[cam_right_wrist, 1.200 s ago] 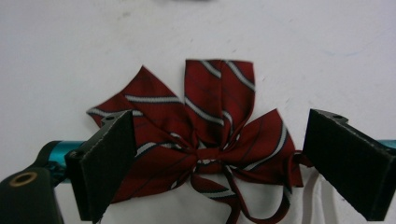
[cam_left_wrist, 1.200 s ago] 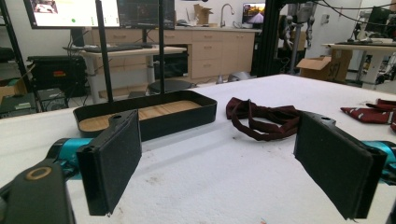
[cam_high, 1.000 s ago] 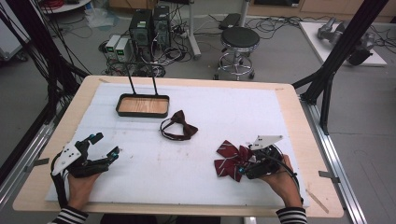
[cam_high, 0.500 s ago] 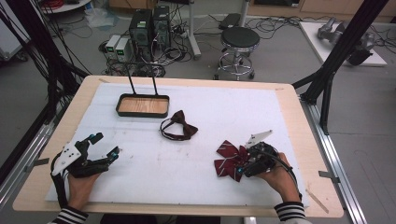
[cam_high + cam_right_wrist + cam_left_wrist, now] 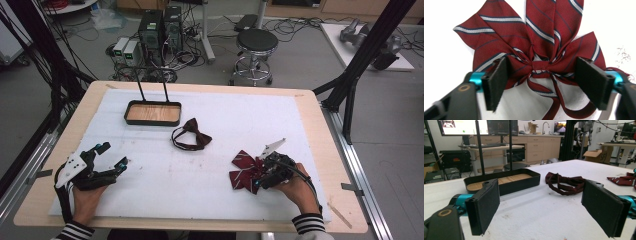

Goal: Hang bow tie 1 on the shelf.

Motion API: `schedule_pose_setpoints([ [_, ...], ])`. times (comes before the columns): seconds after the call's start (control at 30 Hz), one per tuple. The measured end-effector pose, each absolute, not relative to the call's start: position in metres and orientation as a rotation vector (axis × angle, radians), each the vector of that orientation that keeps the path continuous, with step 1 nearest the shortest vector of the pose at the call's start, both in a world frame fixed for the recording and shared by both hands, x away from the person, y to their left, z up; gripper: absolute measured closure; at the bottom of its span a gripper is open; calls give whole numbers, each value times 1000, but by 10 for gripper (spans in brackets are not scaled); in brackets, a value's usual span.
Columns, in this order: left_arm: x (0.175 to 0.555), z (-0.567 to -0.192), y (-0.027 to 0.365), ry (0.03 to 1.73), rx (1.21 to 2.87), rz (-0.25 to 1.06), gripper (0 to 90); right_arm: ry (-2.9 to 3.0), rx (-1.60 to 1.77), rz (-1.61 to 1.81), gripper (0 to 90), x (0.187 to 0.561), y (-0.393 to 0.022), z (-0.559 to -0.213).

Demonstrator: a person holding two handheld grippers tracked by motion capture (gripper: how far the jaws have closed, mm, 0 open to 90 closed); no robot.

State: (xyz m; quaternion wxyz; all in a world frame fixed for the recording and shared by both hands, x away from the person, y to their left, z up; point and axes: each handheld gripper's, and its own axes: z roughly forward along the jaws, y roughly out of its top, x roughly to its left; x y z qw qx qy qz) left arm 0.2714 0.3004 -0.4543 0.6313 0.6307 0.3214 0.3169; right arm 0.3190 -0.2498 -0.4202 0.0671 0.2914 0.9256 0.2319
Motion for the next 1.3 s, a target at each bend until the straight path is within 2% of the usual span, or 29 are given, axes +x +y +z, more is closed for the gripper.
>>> schedule_pose_setpoints([
  [0.27,271,-454,300,734,1445,726,156,2811,873,684,452,320,-250,-420],
  [0.4,271,-454,300,734,1447,727,156,2815,874,686,580,319,-249,-419],
  [0.5,271,-454,300,734,1446,728,156,2810,858,677,637,318,-249,-418],
  [1.0,271,-454,300,734,1447,726,156,2773,827,703,656,314,-248,-417],
  [1.3,271,-454,300,734,1446,725,156,2687,806,838,658,312,-248,-408],
])
